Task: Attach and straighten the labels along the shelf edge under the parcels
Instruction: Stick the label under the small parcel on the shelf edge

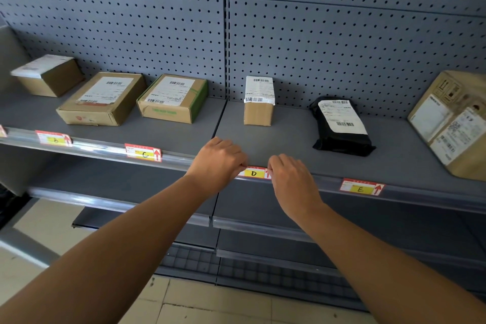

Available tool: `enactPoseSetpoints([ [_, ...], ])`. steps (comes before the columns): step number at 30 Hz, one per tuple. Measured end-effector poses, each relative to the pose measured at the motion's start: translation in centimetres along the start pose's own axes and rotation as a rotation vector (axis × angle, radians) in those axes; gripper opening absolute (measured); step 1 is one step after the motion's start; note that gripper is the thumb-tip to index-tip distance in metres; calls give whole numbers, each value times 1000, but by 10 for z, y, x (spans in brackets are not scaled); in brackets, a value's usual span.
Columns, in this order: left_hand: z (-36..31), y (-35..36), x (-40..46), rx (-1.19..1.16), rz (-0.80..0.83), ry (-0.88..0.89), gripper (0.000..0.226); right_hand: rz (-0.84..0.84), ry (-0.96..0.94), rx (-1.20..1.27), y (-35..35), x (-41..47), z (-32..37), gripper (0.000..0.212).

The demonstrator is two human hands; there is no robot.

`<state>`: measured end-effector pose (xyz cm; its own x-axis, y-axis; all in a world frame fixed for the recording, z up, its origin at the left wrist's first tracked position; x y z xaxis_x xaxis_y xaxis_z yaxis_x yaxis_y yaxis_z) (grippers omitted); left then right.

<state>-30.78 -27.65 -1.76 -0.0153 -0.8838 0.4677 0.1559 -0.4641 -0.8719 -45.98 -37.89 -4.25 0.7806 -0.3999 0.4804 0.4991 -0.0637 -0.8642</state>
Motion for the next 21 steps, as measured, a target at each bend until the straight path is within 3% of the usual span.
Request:
enactPoseSetpoints([
  [13, -2, 1, 1, 10, 38, -34, 5, 27, -5, -22, 1, -1, -2, 42],
  [21, -6, 3, 2, 20, 22, -10, 7, 26, -8, -101, -1, -5, -6, 30],
])
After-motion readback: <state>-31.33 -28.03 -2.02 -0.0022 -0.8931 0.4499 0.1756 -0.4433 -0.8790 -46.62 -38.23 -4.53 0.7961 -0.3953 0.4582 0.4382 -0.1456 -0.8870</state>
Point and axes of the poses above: each hand's wrist, its own x-axis towards the middle knuckle, its own y-axis out of the palm, z = x × y, the point moved 3 cm from there along x, towards the middle knuckle, and after that the axes turned 6 degrees about x, right-handed, at the moved point
